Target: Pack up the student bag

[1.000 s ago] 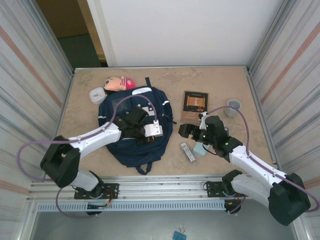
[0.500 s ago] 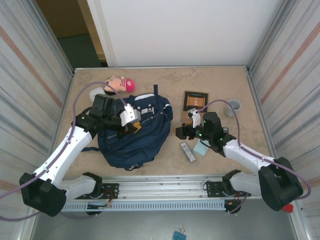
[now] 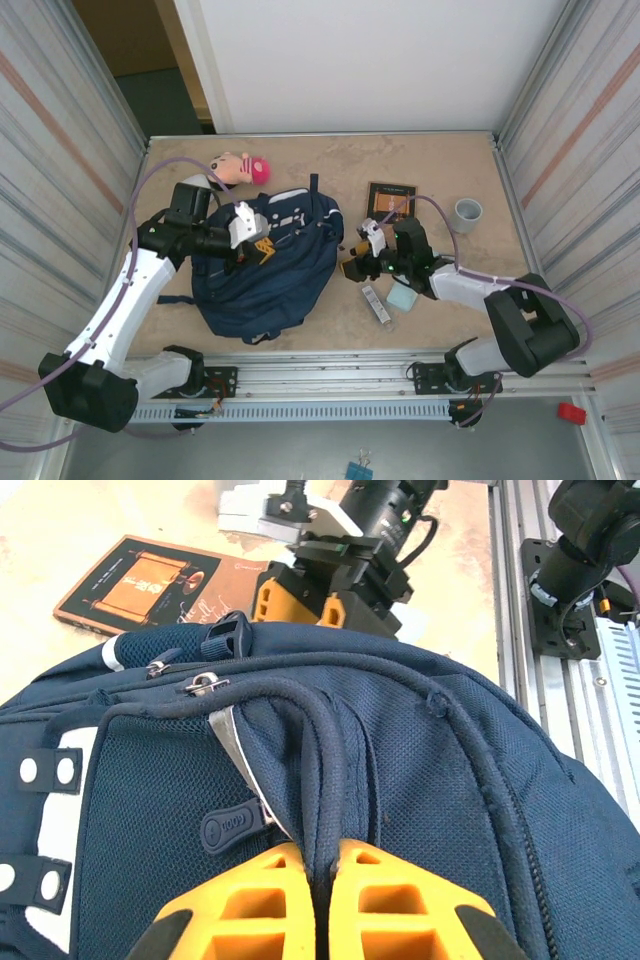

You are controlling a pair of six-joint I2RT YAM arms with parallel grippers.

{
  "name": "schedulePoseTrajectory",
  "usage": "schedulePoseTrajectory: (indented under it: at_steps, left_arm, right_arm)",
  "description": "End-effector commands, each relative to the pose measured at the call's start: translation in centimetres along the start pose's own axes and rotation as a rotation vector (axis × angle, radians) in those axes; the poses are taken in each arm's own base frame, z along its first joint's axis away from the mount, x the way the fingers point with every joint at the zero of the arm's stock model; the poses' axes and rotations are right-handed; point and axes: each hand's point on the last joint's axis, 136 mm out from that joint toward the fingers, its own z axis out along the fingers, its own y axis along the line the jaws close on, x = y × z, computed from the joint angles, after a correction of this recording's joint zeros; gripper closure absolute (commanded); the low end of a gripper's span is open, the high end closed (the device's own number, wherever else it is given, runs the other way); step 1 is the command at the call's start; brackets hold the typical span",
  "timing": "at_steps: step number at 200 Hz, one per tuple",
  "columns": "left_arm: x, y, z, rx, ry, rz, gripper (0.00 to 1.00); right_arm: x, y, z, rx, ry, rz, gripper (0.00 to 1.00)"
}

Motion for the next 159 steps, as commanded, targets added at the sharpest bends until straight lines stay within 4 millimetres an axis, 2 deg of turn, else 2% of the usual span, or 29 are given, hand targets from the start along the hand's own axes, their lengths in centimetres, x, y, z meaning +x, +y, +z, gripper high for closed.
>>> schedulePoseTrajectory:
  at_steps: [1,33,63,86,109,159]
  left_arm:
    - [-3.8,-0.7,-1.6,0.015,-0.125,0.110,1.00]
    - [-3.8,-0.7,-1.6,0.023,-0.134,0.108,1.00]
    - [-3.4,0.2,-1.5,-0.020,-0.113,0.099,1.00]
    - [-2.1,2.5,-1.3,-0.139,-0.051,0.072,1.00]
    - [-1.0,4.5,-1.3,-0.251,-0.004,0.027,1.00]
    - [0.7,7.0,-0.6,-0.444,0.088,-0.042,1.00]
  right_arm:
    - [-2.9,1.0,0.7,-0.064,-0.074,-0.104,0.42]
    - [-3.4,0.8,1.7,-0.091,-0.077,-0.128,0.49]
    - [-3.7,0.8,1.8,-0.112,-0.074,-0.123,0.79]
    - [-3.4,1.0,0.9,-0.106,-0.064,-0.109,0.91]
    - [-3.0,1.5,0.3,-0.115,-0.029,-0.090,0.98]
    - [-3.9,3.2,-0.8,-0.146,0.038,-0.062,1.00]
